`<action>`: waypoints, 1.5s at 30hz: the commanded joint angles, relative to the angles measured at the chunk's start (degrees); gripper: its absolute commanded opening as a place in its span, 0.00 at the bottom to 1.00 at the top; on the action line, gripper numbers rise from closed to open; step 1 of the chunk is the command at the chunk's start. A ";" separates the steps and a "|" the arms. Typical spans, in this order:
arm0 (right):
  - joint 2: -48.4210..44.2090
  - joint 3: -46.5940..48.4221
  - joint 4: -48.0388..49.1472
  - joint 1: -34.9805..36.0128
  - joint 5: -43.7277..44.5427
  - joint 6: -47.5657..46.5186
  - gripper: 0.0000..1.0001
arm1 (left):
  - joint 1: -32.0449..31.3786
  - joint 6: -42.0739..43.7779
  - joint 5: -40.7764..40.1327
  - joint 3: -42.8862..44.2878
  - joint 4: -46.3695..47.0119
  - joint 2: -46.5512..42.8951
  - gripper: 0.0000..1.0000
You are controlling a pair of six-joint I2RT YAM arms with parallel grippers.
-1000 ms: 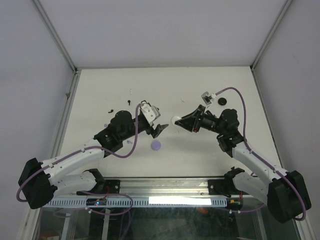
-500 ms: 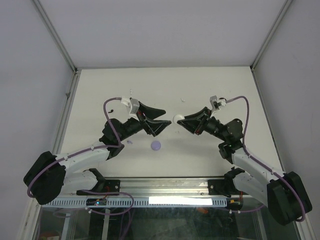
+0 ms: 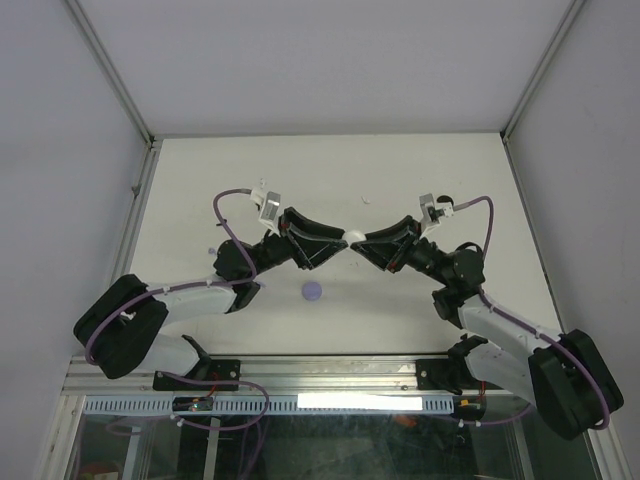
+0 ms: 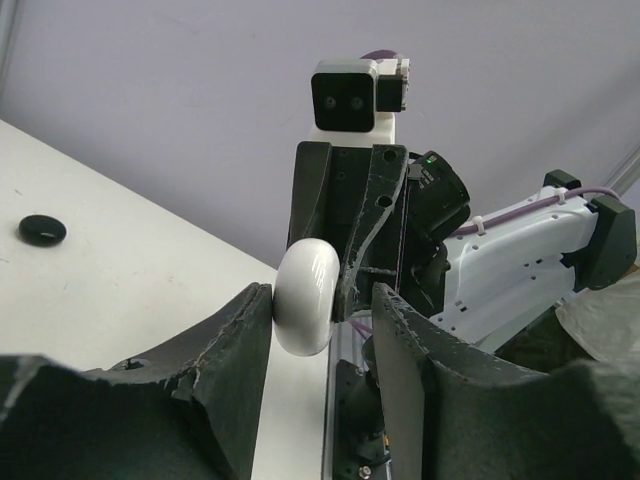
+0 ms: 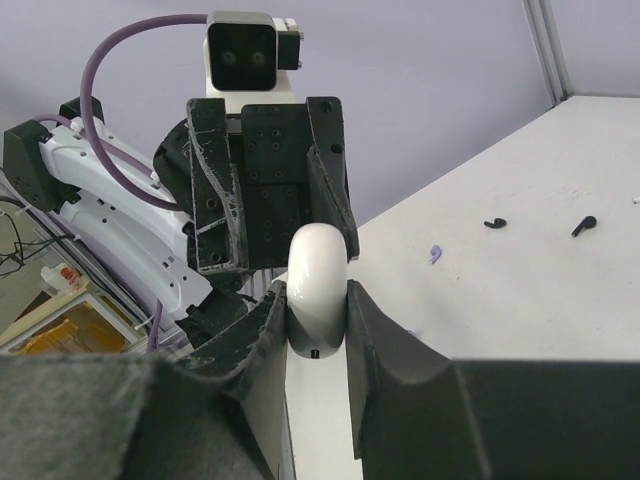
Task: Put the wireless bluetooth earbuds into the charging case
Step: Pick up the charging case at the center of the board.
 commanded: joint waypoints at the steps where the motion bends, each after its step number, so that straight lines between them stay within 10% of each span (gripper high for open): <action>1: 0.62 0.30 5.84 0.86 1.79 0.24 0.06 | 0.27 -3.02 2.36 1.76 6.84 0.47 0.43; 15: 2.98 0.75 7.96 2.23 0.82 0.19 0.07 | 0.16 -4.13 5.87 3.61 7.16 2.24 0.23; 21: 1.60 1.99 2.17 2.15 -1.60 -3.20 0.28 | 0.59 -1.68 5.95 3.06 4.13 0.27 0.00; 34: -8.44 10.19 -29.45 2.00 -8.68 -23.32 0.51 | 1.83 25.50 7.82 12.46 -47.81 -15.97 0.00; 45: -6.14 16.83 -36.31 2.07 -15.61 -29.02 0.56 | 1.78 37.16 10.46 22.86 -71.68 -17.37 0.00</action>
